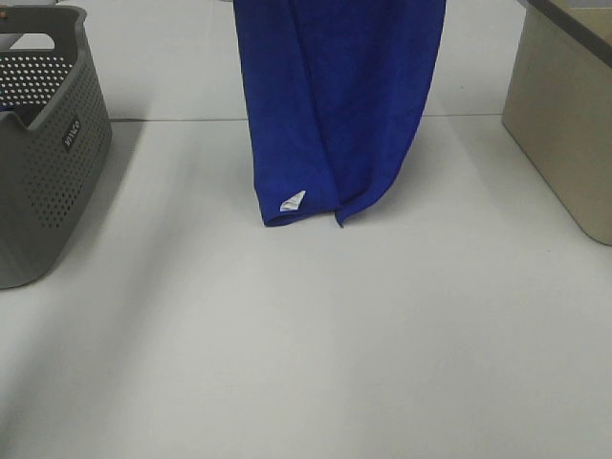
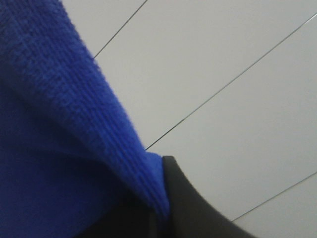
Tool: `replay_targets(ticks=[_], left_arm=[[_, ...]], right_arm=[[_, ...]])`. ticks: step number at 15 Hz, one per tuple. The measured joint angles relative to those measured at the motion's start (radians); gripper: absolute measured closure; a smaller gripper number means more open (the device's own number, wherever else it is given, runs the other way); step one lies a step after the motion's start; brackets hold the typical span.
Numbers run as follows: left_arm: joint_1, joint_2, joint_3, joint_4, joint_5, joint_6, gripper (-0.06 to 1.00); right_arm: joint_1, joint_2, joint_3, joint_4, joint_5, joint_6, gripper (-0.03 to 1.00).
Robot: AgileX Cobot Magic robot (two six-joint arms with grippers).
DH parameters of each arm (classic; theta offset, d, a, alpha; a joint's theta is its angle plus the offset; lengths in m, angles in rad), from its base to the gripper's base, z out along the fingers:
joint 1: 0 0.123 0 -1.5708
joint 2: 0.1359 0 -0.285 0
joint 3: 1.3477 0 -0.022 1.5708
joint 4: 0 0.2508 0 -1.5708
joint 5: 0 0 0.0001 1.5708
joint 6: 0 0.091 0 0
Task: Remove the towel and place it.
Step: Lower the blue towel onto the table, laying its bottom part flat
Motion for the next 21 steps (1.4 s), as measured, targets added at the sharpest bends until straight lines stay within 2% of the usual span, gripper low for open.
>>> replay_targets(ticks=[2,3,6,9,11,13,21], left_arm=[[0.019,0.115,-0.177,-0.013,-0.001,0.009,0.94],[0.022,0.175,-0.274,-0.021,0.004,0.010,0.94],[0.022,0.258,-0.465,-0.030,0.044,0.022,0.94],[0.022,0.258,-0.484,-0.025,0.056,0.029,0.94],[0.022,0.258,-0.484,0.014,0.088,0.031,0.94],[0.024,0.258,-0.484,0.028,0.090,0.039,0.94],[0.024,0.258,-0.484,0.033,0.094,0.126,0.94]], right_arm=[[0.008,0.047,-0.006,0.001,-0.159,-0.058,0.95],[0.017,0.075,-0.029,0.001,-0.208,-0.086,0.95],[0.022,0.139,-0.155,0.002,-0.249,-0.088,0.95],[0.023,0.140,-0.209,0.007,-0.247,0.012,0.95],[0.023,0.139,-0.209,0.008,-0.165,0.031,0.95],[0.023,0.142,-0.209,0.009,-0.123,0.032,0.95],[0.023,0.142,-0.209,0.020,-0.127,0.032,0.95]])
